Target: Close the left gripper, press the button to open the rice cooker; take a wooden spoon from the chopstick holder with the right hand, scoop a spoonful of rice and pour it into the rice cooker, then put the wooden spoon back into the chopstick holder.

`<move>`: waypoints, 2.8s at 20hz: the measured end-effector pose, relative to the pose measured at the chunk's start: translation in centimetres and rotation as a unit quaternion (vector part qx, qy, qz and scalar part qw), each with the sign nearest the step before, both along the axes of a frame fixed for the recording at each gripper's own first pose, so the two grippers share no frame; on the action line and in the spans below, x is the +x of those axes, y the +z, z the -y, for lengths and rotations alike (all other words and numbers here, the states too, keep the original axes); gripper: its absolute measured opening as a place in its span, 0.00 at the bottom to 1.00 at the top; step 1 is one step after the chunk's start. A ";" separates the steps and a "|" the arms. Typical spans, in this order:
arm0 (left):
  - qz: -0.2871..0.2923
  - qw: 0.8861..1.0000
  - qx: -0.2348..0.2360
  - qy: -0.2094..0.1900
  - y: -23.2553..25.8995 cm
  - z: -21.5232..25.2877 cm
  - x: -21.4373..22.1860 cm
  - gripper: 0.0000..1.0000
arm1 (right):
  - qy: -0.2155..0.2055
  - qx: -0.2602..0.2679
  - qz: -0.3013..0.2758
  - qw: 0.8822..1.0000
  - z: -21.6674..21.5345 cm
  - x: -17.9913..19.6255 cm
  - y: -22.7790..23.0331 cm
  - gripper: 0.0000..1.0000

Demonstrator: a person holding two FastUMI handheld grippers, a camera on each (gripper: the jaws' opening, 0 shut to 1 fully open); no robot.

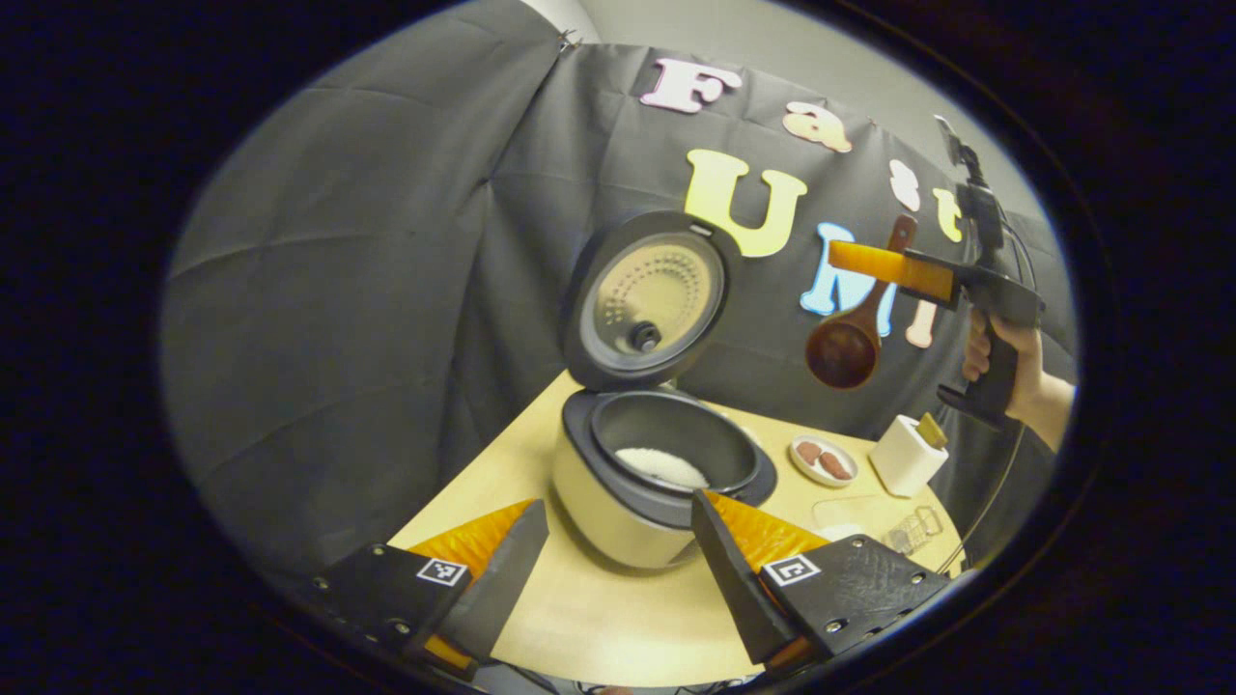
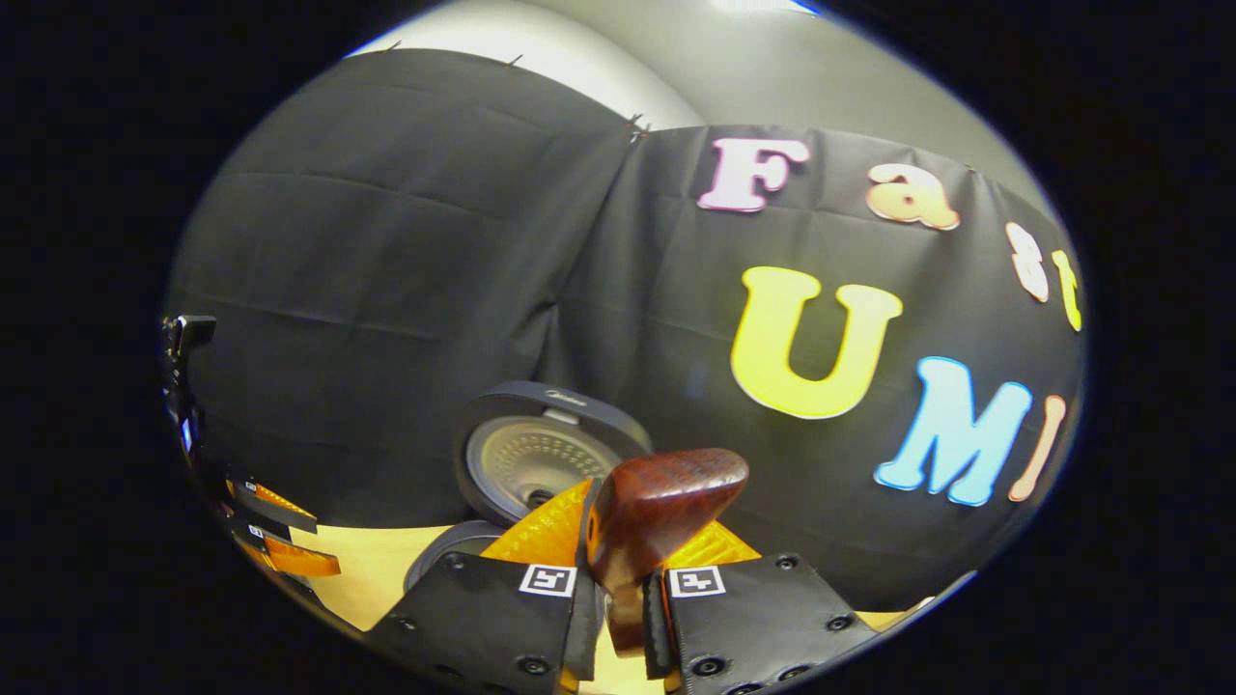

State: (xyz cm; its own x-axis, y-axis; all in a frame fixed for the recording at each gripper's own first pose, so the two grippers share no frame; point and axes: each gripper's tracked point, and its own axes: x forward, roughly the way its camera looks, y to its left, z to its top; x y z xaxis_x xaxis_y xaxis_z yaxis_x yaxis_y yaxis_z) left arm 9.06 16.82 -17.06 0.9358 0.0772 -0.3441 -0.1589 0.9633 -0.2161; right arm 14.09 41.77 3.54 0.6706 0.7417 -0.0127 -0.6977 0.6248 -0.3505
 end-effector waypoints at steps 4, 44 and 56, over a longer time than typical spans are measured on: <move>0.004 0.999 0.019 -0.026 1.3 4.6 2.5 0.95 | -0.064 0.034 -0.024 0.997 8.7 2.0 0.5 0.21; 0.018 0.985 0.093 0.145 11.4 19.7 -2.5 0.93 | -0.290 0.196 -0.428 0.834 45.3 9.0 -26.1 1.00; 0.059 0.981 0.136 0.127 21.1 8.0 7.0 0.93 | -0.379 0.155 -0.245 0.879 50.5 2.7 -17.7 0.98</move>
